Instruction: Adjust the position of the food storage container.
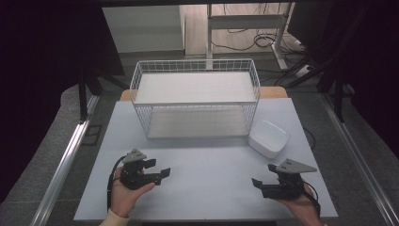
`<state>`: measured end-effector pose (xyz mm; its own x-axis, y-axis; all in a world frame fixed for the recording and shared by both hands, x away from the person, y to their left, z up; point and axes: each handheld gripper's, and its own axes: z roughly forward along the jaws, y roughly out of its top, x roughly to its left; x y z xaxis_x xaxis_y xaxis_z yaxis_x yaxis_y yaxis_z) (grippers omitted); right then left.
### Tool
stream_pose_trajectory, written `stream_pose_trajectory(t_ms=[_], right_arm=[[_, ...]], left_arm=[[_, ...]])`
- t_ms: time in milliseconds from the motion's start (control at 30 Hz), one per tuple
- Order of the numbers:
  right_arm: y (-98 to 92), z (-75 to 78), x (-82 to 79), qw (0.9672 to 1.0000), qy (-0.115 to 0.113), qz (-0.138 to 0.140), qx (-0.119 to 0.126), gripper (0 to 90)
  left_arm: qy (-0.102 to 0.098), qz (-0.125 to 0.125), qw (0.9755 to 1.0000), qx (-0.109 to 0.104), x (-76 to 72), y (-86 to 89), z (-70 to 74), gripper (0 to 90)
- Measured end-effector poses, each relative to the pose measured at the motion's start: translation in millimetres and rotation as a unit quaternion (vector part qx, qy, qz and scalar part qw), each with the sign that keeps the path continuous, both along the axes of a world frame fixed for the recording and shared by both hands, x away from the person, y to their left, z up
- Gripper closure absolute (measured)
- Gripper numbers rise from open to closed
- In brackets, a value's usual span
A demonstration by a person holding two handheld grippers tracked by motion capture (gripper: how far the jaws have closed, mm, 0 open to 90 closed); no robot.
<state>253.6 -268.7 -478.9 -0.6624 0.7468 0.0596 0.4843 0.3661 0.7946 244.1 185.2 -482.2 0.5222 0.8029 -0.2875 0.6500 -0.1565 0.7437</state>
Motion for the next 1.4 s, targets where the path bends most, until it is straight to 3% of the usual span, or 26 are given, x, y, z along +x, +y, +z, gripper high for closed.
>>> stream_pose_trajectory(t_ms=[200,1033,1200,1400], right_arm=[[2.8,-0.1,-0.7,0.9999,0.002,0.009,-0.011,19.2],[-8.1,26.9,11.5,0.9998,0.02,-0.004,0.008,27.7],[-12.0,36.6,20.4,0.9993,0.033,-0.006,0.016,31.2],[-16.1,55.7,42.5,0.9992,0.036,-0.013,0.013,33.6]], left_arm=[[-0.006,-0.008,0.9999,0.004,-2.3,-6.0,3.2,26.7],[-0.002,-0.001,1.0,-0.002,-2.1,3.8,3.8,26.5],[-0.009,0.005,0.9999,-0.002,-5.7,3.5,12.5,26.2],[-0.002,-0.001,1.0,-0.005,-5.0,2.9,9.4,26.1]])
